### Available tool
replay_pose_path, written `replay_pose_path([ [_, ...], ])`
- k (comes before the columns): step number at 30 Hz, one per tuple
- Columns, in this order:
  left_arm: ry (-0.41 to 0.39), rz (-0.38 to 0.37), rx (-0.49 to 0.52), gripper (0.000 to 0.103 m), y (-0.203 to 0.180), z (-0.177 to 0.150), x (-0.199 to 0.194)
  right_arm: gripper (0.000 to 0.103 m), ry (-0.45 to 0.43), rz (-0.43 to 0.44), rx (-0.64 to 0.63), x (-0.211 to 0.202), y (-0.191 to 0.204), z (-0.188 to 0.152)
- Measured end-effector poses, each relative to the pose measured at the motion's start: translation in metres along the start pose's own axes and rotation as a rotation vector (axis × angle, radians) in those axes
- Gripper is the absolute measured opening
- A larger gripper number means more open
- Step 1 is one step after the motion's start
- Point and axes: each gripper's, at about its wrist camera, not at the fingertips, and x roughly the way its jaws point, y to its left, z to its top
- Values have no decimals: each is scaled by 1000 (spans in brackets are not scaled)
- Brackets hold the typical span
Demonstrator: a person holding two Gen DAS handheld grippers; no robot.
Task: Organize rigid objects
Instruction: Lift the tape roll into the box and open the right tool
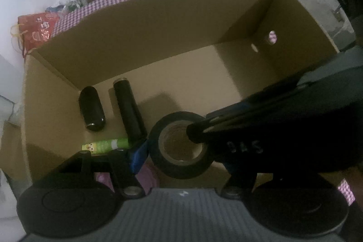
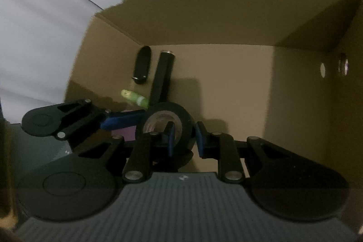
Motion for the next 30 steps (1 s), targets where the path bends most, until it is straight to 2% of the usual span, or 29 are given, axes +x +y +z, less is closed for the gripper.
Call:
replay_pose_path([
  [5, 28, -15, -25, 68, 2, 4, 9, 21, 13, -10, 10, 9, -8, 6],
  [7, 10, -34, -40, 72, 5, 4, 5, 22, 13, -10, 21, 11, -12, 8],
  [9, -6, -20, -39, 75, 5, 3, 1, 22, 1, 6, 36, 10, -16, 9],
  [14, -64, -25, -39, 75, 2, -1, -19, 22, -87, 83, 76, -14, -20, 5],
  [17, -141, -36, -33, 83, -6, -11, -47, 22, -170, 130, 85, -45, -16, -5],
  [19, -200, -39, -46, 93, -9, -21, -69, 23, -231, 164, 78, -70, -12, -17],
  [24, -316, -115, -31, 93, -11, -49, -126, 28, -390, 229, 35, -145, -3, -64],
  [28, -402, -230, -31, 99, -10, -83, -162, 33, -524, 254, -7, -199, 1, -120],
  [30, -441, -295, -45, 102, -10, -103, -173, 42, -585, 235, -28, -214, 2, -151],
])
